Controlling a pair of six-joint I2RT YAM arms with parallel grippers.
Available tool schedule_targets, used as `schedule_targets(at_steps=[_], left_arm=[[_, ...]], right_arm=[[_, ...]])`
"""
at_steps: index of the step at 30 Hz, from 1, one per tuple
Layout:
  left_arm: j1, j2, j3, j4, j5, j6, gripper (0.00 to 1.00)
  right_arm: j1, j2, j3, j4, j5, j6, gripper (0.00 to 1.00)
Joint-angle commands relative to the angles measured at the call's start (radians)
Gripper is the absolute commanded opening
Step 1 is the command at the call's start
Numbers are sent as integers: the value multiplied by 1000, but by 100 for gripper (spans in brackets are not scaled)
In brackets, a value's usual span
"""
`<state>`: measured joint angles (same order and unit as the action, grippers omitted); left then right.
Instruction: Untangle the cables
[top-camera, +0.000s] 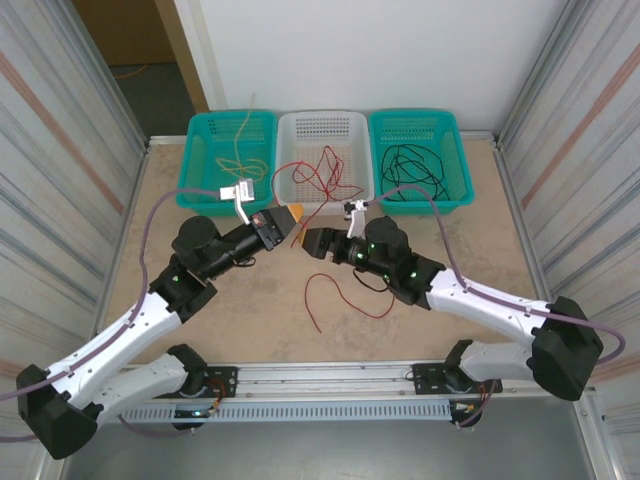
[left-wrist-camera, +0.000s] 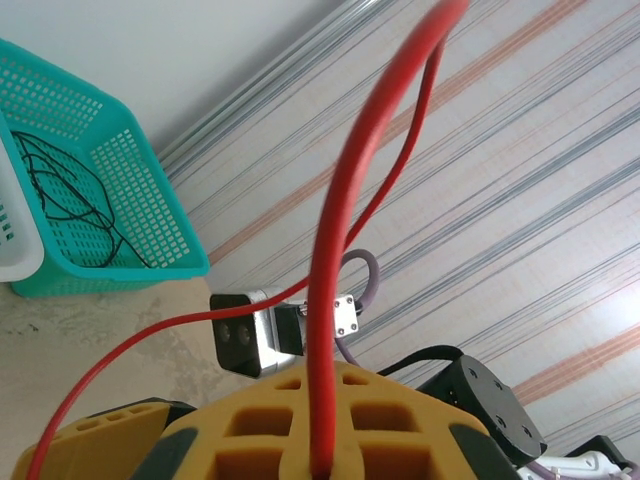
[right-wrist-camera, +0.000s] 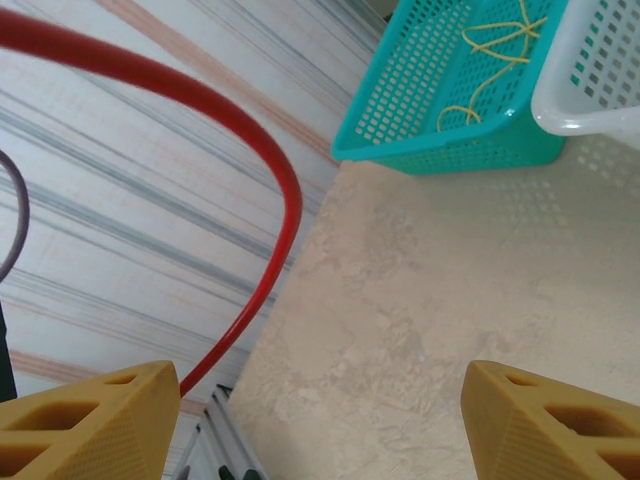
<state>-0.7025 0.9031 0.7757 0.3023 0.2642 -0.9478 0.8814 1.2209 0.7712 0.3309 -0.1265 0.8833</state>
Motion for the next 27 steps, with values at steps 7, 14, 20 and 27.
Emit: schedule_targets(at_steps=[7, 14, 20, 27], left_arm=[[-1, -8, 2, 44, -3, -18, 0], [0, 2, 16, 44, 9, -17, 0], [1, 0, 17, 29, 4, -5, 0], [84, -34, 201, -386, -63, 183, 0]], right_arm=[[-18, 35, 27, 121, -47, 47, 76], [-29, 91, 49, 145, -72, 72, 70], [-30, 120, 58, 151, -87, 77, 39], [-33, 80, 71, -43, -1, -11, 6]])
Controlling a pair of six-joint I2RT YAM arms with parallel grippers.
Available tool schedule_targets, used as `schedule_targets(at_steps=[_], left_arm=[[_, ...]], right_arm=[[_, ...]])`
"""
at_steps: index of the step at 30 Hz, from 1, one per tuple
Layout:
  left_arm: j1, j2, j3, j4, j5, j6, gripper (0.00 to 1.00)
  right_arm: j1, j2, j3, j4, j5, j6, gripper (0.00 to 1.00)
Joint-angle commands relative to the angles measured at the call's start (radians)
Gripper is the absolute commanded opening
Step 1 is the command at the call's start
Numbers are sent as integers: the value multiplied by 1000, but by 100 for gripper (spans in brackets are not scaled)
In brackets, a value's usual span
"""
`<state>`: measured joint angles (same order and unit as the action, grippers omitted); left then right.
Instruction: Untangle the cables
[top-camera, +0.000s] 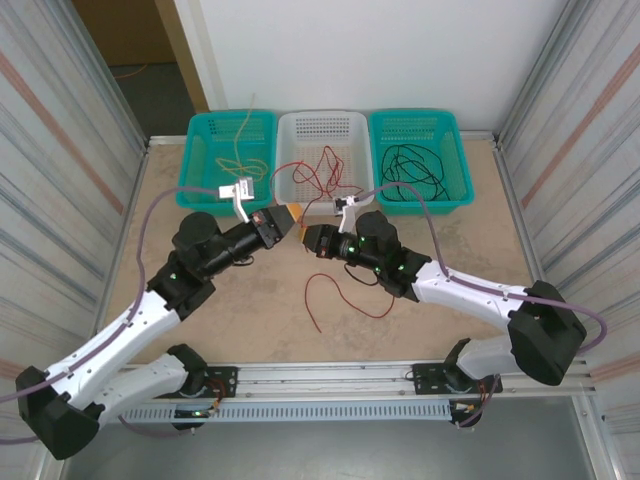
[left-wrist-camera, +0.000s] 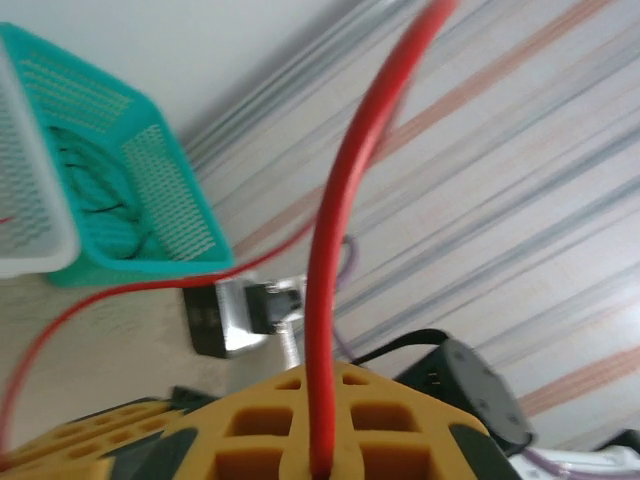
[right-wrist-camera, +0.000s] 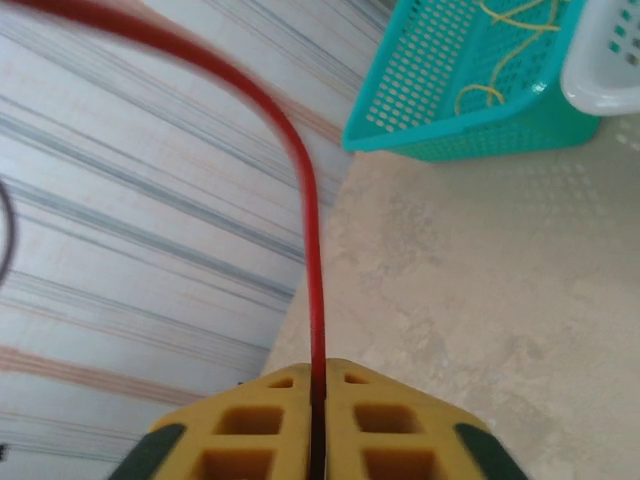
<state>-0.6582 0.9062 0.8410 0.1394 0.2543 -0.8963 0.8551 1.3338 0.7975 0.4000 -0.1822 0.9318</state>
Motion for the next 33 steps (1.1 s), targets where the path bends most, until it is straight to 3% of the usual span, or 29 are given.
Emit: schedule_targets(at_steps=[1, 4, 9, 16, 20, 23, 27, 33], left_arm=[[60, -29, 210, -381, -106, 209, 0], [117, 18, 386, -739, -270, 386, 0], [134, 60, 448, -971, -470, 542, 0], [119, 77, 370, -1019, -525, 606, 0], [35, 88, 364, -995, -540, 681, 0], [-42, 118, 385, -1006, -594, 738, 0], [-54, 134, 397, -1016, -543, 773, 0], [-75, 169, 370, -1059, -432, 832, 0]], right_arm=[[-8, -46, 55, -187, 89, -88, 2], [-15, -95, 80, -415, 201, -173, 0], [-69, -211, 87, -648, 345, -266, 0], [-181, -340, 153, -861, 460, -435, 0], [-189, -340, 202, -925, 463, -518, 0], [-162, -327, 225, -974, 571, -559, 0], [-175, -275, 278, -1057, 691, -541, 0], [-288, -255, 389, -1041, 488, -532, 0]])
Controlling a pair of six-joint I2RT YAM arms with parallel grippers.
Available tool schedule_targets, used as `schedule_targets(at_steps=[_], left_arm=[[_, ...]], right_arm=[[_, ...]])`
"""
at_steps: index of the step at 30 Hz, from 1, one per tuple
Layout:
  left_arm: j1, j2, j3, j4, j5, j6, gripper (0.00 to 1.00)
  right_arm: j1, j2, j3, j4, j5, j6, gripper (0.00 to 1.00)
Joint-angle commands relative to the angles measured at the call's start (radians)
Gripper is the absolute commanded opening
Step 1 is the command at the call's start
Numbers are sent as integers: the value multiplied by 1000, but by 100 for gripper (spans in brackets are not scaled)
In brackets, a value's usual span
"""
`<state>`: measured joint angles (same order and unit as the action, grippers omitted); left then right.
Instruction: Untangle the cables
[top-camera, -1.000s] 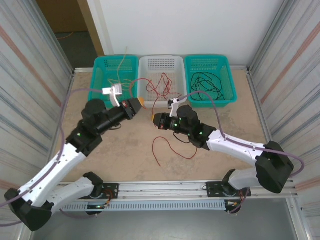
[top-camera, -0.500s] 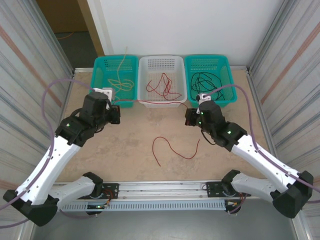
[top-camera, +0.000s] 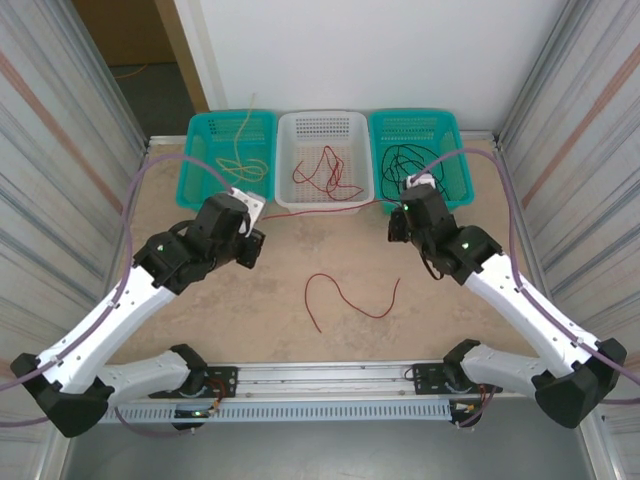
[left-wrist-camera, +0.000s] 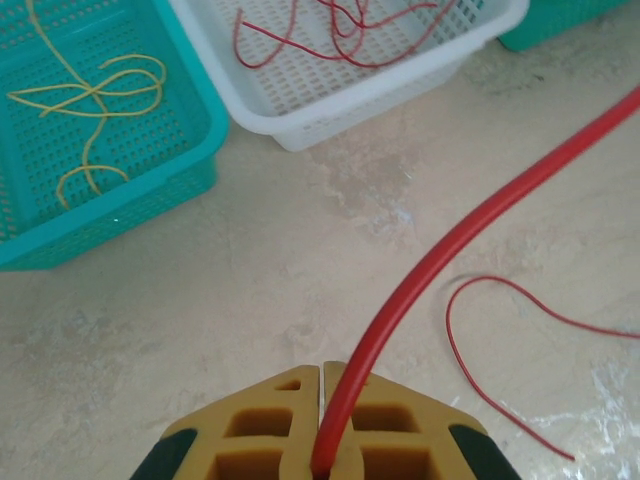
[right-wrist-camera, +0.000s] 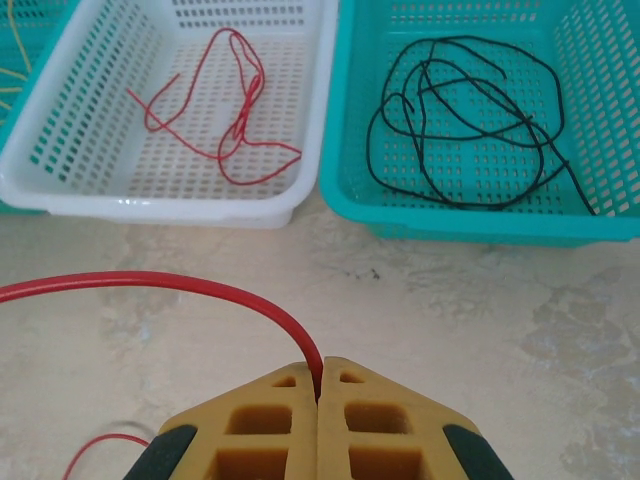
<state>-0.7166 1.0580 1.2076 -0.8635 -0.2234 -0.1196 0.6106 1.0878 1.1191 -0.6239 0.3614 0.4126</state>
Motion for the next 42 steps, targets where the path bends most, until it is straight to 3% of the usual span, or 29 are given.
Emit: schedule_targets(at_steps=[1, 4, 6, 11, 15, 16, 17, 18, 26, 35, 42], left_arm=[[-29, 28, -5, -64, 47, 57, 0], [-95, 60, -32, -81, 38, 60, 0], [-132, 76, -48, -92, 51, 63, 0], [-126, 74, -45, -89, 104, 43, 0], [16, 25, -26, 19, 276, -47, 0], [60, 18, -21, 45, 323, -77, 0], [111, 15, -10, 68, 387, -102, 0], [152, 18, 0, 87, 437, -121, 0], [321, 140, 137, 275, 589, -246, 0], [388, 444, 428, 521, 598, -388, 0], [395, 721, 619, 653, 562, -481, 0]], right_arm=[[-63, -7, 85, -9, -98, -10, 0], [-115, 17, 153, 6, -211, -11, 0], [-139, 41, 192, 3, -219, -27, 0], [-169, 93, 239, -23, -262, -37, 2], [-156, 107, 206, -28, -233, -19, 43], [-155, 102, 197, -28, -222, -14, 47], [-155, 93, 187, -29, -211, -8, 59], [-156, 83, 179, -31, -200, -4, 61], [-160, -22, 88, -68, -218, 56, 63], [-66, -94, -58, -132, -169, 133, 62], [-63, -170, -81, -150, -158, 146, 62]])
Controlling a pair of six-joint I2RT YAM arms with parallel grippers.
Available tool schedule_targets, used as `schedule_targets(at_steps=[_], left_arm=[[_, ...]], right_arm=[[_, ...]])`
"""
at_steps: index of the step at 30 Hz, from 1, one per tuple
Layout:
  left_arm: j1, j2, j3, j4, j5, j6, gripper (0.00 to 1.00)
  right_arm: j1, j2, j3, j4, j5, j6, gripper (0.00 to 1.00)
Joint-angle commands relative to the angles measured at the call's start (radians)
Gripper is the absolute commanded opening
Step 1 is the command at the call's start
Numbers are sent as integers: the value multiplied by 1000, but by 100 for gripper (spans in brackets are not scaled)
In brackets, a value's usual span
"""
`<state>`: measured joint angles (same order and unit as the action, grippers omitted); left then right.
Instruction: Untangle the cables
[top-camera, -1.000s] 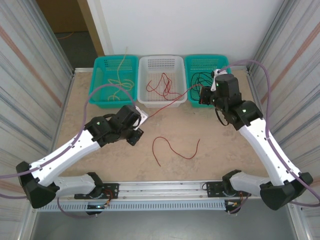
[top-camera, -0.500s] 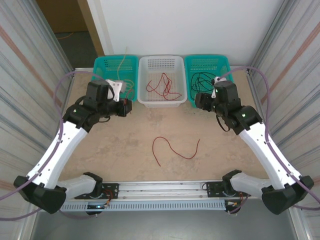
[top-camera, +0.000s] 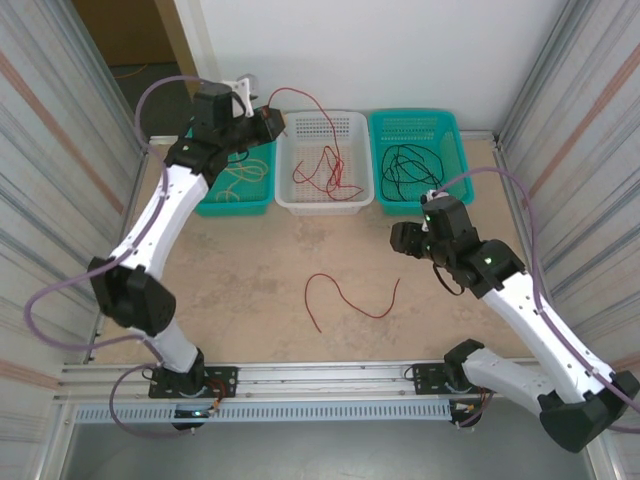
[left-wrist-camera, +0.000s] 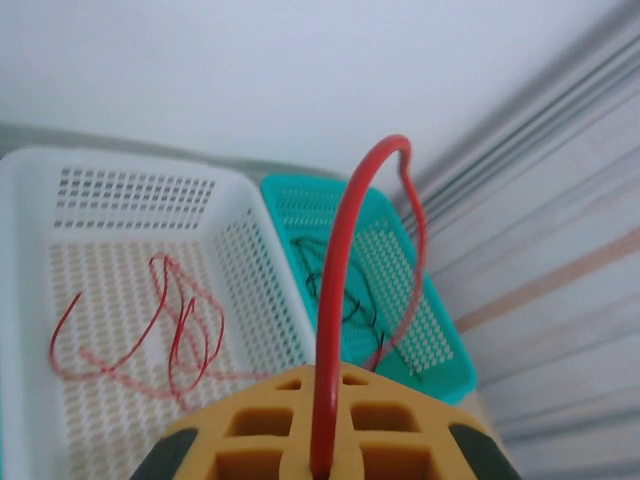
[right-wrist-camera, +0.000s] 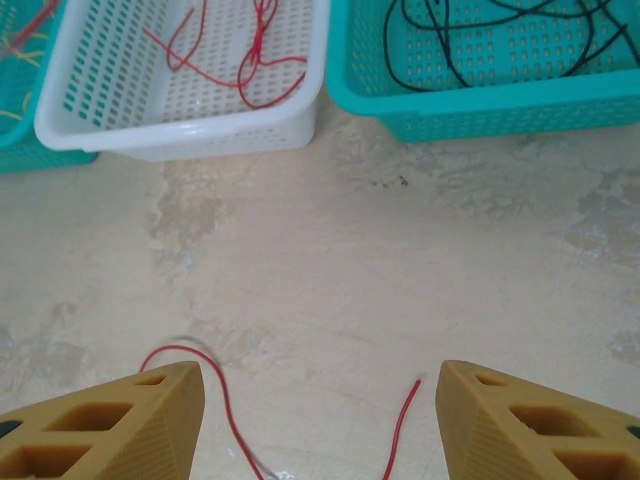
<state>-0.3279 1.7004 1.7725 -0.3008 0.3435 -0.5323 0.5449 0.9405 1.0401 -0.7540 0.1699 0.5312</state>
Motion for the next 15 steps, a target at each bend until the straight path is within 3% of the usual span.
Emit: schedule_targets(at_steps=[1, 3, 4, 5, 6, 7, 8, 15], left_arm=[[4, 122, 71, 95, -12, -81, 0], [1, 192, 79, 139, -16, -93, 0], [-2, 230, 83, 149, -23, -92, 7], [-5, 264, 98, 139, -15, -91, 25], [-5, 301, 122, 100, 8, -84, 50], [-7, 336, 146, 65, 41, -70, 82], [-11, 350, 150, 45, 61, -49, 98], [-58, 170, -29, -43, -86, 106, 99]], right_arm=[[3, -24, -3, -24, 36, 27, 62], [2, -25, -6, -30, 33, 28, 62], [1, -24, -8, -35, 30, 30, 61], [2, -23, -9, -39, 24, 32, 61], [3, -22, -12, -45, 19, 36, 61], [4, -24, -17, -50, 17, 41, 61], [6, -29, -25, -49, 13, 45, 61], [49, -2, -145, 59, -84, 89, 63]])
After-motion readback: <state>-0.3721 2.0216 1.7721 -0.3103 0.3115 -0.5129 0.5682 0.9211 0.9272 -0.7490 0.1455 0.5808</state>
